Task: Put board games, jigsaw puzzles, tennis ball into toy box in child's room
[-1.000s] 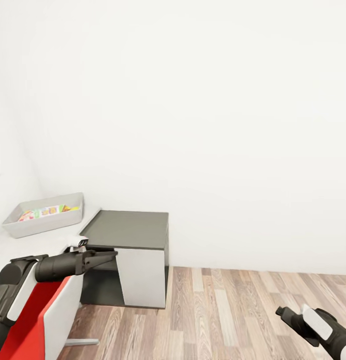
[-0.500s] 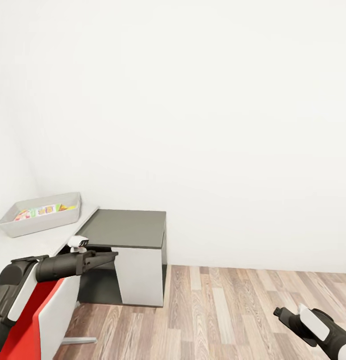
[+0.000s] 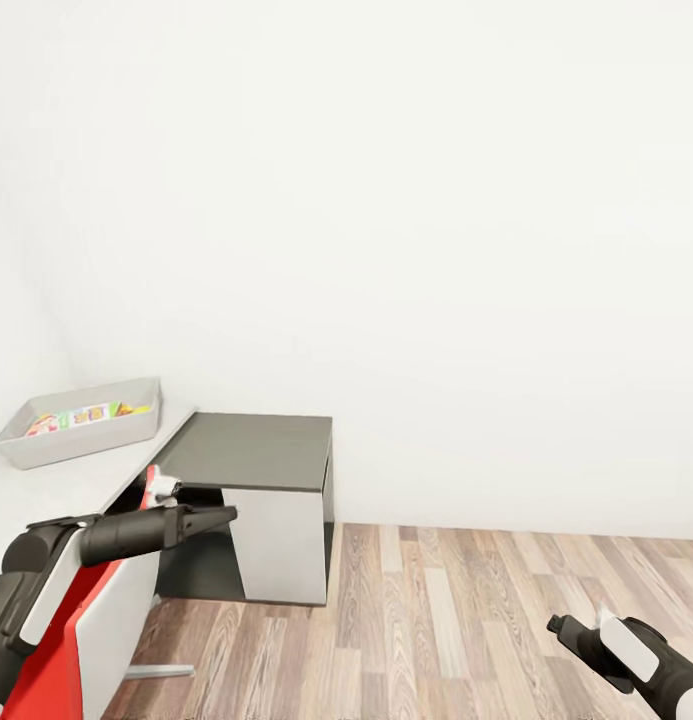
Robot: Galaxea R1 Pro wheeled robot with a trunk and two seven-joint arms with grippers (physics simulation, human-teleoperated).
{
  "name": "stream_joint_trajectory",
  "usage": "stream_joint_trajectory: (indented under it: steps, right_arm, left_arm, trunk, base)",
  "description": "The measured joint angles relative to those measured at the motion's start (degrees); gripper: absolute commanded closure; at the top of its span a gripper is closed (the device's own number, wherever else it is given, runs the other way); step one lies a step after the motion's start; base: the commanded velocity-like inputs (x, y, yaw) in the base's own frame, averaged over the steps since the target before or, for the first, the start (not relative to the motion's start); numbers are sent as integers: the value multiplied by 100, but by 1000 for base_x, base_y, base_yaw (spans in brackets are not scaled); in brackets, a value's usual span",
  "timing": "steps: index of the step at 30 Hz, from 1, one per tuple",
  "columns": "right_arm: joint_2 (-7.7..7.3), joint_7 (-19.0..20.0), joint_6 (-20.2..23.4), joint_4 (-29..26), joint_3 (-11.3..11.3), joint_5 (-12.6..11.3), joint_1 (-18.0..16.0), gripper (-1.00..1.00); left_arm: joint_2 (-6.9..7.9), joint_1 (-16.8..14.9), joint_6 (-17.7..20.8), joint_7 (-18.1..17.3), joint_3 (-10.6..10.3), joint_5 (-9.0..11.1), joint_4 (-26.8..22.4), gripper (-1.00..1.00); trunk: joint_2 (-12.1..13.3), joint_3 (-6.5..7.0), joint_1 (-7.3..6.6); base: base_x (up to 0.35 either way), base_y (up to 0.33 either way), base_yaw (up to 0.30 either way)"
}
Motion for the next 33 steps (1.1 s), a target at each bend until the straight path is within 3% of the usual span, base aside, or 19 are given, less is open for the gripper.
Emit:
stream_joint_trajectory:
  steps: [4, 10, 13, 18, 23, 29, 33]
  right_arm:
    - [87, 0, -6, 3, -1, 76, 0, -100]
    - [269, -19, -53, 8, -12, 829, 0, -100]
    - [378, -15, -308, 9, -19, 1030, 0, -100]
    - [446, -4, -589, 36, -19, 1122, 1, -100]
    - [456, 3, -631, 228, -14, 1148, 0, -100]
    - [471, 6, -610, 282, -1, 1144, 3, -100]
    - [702, -3, -580, 252, 91, 1137, 2, -100]
  left_arm:
    - [-69, 0, 23, 606, -7, -5, 94, -100]
    - [-464, 1, -91, 2268, -18, -25, 743, -100]
    - [-566, 3, -398, 2778, -61, -26, 1056, -100]
    - [-634, 12, -737, 3088, -530, -47, 1597, -100]
    - [-644, 15, -1221, 3139, -707, -75, 2057, -100]
    - [-718, 13, -1722, 3653, -787, -448, 2713, -100]
    - [-868, 12, -2026, 4242, -826, -726, 3225, -100]
  trunk:
    - [0, -37, 0]
    - [0, -76, 0]
    - [0, -79, 0]
    - [0, -81, 0]
    - [-1, -81, 0]
    - [-1, -81, 0]
    - [0, -81, 0]
  base:
    - [0, 0, 0]
    - [0, 0, 0]
    - [0, 0, 0]
    - [0, 0, 0]
    - [0, 0, 0]
    - [0, 0, 0]
    - [0, 0, 0]
